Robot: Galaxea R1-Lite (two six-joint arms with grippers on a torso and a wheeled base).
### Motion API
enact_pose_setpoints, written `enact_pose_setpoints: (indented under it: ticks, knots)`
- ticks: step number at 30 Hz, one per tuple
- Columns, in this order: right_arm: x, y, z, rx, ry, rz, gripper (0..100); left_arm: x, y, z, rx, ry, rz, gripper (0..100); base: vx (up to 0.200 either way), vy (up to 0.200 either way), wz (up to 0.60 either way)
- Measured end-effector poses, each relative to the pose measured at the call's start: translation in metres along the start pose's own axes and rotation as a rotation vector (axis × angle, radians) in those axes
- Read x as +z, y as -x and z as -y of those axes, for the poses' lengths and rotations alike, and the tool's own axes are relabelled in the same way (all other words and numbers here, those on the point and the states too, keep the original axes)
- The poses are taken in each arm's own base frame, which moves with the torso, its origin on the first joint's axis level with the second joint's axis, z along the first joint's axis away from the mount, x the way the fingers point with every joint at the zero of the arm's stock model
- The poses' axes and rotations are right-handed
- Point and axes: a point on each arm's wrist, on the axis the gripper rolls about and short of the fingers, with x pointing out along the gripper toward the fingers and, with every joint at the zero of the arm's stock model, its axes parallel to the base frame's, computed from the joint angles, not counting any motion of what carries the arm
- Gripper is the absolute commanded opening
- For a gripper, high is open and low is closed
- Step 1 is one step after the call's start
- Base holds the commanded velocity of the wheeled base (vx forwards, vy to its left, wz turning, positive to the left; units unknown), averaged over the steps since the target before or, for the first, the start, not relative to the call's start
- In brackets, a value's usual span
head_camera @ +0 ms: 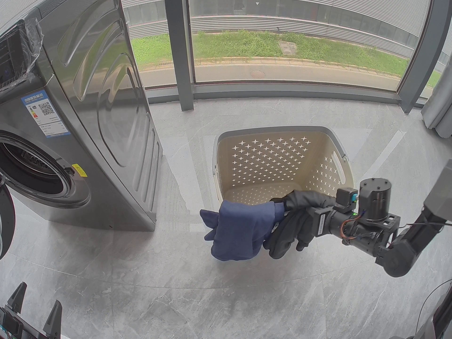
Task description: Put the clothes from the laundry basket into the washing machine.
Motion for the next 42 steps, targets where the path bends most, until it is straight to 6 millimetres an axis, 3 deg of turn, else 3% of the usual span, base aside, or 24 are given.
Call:
enact_pose_setpoints:
  ticks: [6, 9, 16, 31, 42]
  knots:
    - [0.050, 0.050, -0.010, 0.051, 0.006, 0.191, 0, 0.000, 0.000, 0.000, 0.000, 0.000, 0.000, 100, 0.000, 0.000, 0.00]
    - [0.064, 0.070, -0.016, 0.080, 0.013, 0.250, 0, 0.000, 0.000, 0.000, 0.000, 0.000, 0.000, 100, 0.000, 0.000, 0.00]
    - [0.075, 0.106, -0.020, 0.115, 0.026, 0.311, 0, 0.000, 0.000, 0.000, 0.000, 0.000, 0.000, 100, -0.086, 0.000, 0.00]
    - [0.078, 0.119, -0.022, 0.135, 0.021, 0.346, 0, 0.000, 0.000, 0.000, 0.000, 0.003, -0.002, 100, -0.200, 0.000, 0.00]
    - [0.079, 0.120, -0.023, 0.140, 0.021, 0.351, 0, 0.000, 0.000, 0.000, -0.001, 0.003, -0.002, 100, 0.000, 0.145, 0.00]
